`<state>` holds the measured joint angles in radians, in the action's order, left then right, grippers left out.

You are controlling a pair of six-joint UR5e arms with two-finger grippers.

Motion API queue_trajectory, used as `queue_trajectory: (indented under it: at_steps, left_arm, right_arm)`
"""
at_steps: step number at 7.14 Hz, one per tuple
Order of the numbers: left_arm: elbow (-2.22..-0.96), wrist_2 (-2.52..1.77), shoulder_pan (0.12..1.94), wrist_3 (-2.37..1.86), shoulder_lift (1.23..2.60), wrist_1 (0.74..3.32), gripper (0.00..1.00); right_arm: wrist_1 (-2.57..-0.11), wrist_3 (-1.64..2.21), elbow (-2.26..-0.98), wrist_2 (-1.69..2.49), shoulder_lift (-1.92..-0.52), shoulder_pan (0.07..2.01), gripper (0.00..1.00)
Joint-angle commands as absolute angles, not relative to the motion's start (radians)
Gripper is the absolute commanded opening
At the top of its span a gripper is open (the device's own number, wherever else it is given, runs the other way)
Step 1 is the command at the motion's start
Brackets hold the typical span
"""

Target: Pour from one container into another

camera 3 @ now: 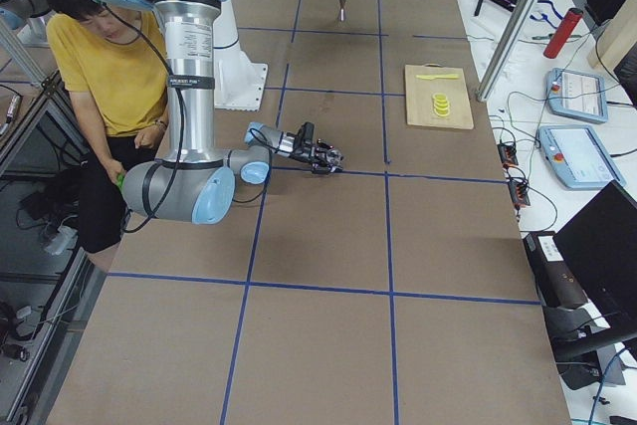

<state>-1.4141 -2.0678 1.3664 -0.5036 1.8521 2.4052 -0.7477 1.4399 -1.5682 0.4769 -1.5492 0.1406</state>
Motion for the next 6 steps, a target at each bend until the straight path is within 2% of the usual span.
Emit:
queue_trajectory:
  at_steps: [1,4,6]
  left_arm:
    - [-1.422,-2.066,1.367,-0.505,1.852,2.407,1.00]
    - [-1.442,-2.066,1.367,-0.508,1.848,2.402,1.00]
    - [-1.445,-2.066,1.367,-0.514,1.848,2.402,1.00]
  right_arm:
    - [-0.747,1.437,-1.572,0.466,-1.549,0.137,1.00]
    - [-0.746,1.430,-1.604,0.462,-1.566,0.127,1.00]
    - [-0.744,1.428,-1.751,0.459,-1.687,0.079,1.00]
